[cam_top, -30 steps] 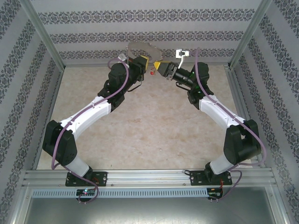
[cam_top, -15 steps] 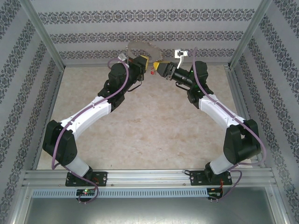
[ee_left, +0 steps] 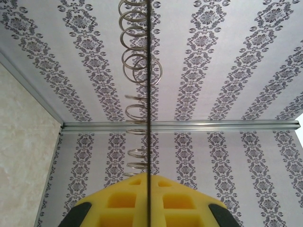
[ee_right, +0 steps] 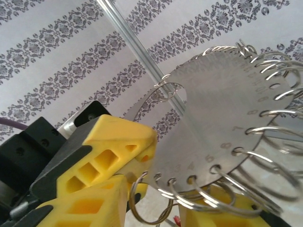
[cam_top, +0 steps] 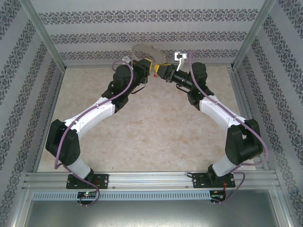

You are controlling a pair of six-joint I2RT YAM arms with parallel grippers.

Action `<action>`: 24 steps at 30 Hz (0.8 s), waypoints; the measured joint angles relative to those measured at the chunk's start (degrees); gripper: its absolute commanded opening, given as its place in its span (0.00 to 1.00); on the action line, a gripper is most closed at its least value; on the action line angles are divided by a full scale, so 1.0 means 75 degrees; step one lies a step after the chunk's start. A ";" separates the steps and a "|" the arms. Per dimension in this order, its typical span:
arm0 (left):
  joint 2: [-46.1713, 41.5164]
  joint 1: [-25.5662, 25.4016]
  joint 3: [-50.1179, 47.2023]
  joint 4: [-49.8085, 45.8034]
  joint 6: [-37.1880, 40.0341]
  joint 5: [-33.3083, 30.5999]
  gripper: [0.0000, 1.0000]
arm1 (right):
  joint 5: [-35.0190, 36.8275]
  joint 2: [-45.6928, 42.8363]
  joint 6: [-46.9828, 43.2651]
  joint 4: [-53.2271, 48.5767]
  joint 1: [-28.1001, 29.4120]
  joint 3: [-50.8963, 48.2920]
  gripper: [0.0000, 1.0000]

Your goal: Put the keys on the keyring

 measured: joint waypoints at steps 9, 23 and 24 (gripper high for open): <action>0.0032 -0.0003 0.0000 -0.0006 0.0003 -0.0128 0.00 | 0.0000 -0.0003 -0.0085 0.0029 -0.0020 0.0000 0.15; 0.0064 -0.0017 0.0000 -0.0006 0.0003 -0.0175 0.00 | 0.0012 -0.0061 -0.0050 0.0038 -0.0323 -0.0169 0.24; 0.0067 -0.0017 0.0000 -0.0006 0.0003 -0.0181 0.00 | 0.0012 -0.0061 -0.0035 0.0038 -0.0321 -0.0172 0.22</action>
